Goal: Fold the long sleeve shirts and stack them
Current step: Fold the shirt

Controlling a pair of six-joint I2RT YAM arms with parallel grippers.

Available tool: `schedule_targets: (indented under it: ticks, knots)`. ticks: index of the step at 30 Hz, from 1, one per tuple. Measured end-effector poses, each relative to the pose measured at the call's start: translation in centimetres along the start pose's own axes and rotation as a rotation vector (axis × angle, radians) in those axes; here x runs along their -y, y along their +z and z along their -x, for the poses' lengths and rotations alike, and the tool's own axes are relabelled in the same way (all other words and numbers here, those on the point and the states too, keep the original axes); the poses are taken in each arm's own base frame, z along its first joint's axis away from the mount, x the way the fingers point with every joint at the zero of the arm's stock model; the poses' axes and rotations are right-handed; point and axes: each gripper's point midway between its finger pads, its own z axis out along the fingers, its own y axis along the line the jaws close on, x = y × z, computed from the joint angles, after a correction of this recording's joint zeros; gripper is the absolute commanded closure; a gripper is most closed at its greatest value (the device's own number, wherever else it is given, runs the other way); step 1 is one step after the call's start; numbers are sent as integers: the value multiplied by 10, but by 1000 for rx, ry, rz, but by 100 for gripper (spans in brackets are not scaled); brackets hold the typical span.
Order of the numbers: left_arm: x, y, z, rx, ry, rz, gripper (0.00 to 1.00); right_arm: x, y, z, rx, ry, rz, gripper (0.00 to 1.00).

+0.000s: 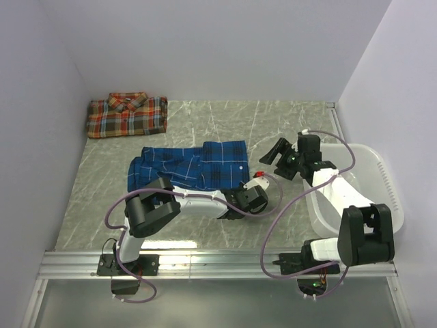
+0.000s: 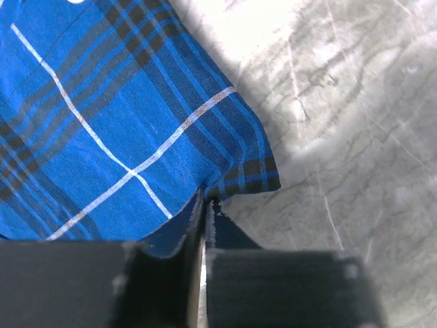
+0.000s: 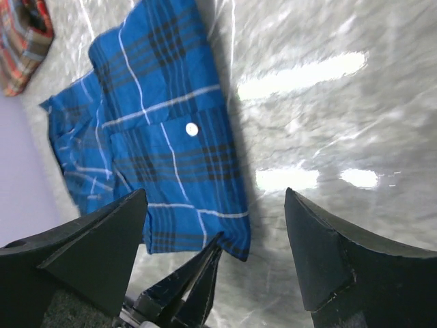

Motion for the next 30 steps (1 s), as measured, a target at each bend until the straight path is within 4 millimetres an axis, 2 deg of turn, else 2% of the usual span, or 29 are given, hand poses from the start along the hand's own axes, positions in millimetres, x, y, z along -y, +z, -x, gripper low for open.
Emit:
schedule_targets:
  ticks: [4, 9, 14, 19, 22, 26, 30]
  knots:
    - [-8, 0, -1, 6, -36, 10, 99, 3, 12, -11, -36, 44, 34, 12]
    - [-27, -2, -4, 0, -101, 22, 99, 5, 33, -23, -80, 115, 92, 12]
    - [-37, -14, 7, 30, -180, 4, 99, 2, 59, -31, -120, 172, 139, 12]
    - [-44, -27, 20, 73, -256, -23, 99, -9, 82, -48, -176, 181, 170, 14]
    - [-50, -31, 25, 87, -307, -40, 99, -17, 92, -51, -193, 181, 198, 15]
    - [-55, -32, 30, 98, -359, -61, 99, -33, 107, -51, -215, 161, 238, 18]
    - [-53, -31, 32, 97, -385, -78, 99, -50, 119, -61, -255, 131, 275, 21]
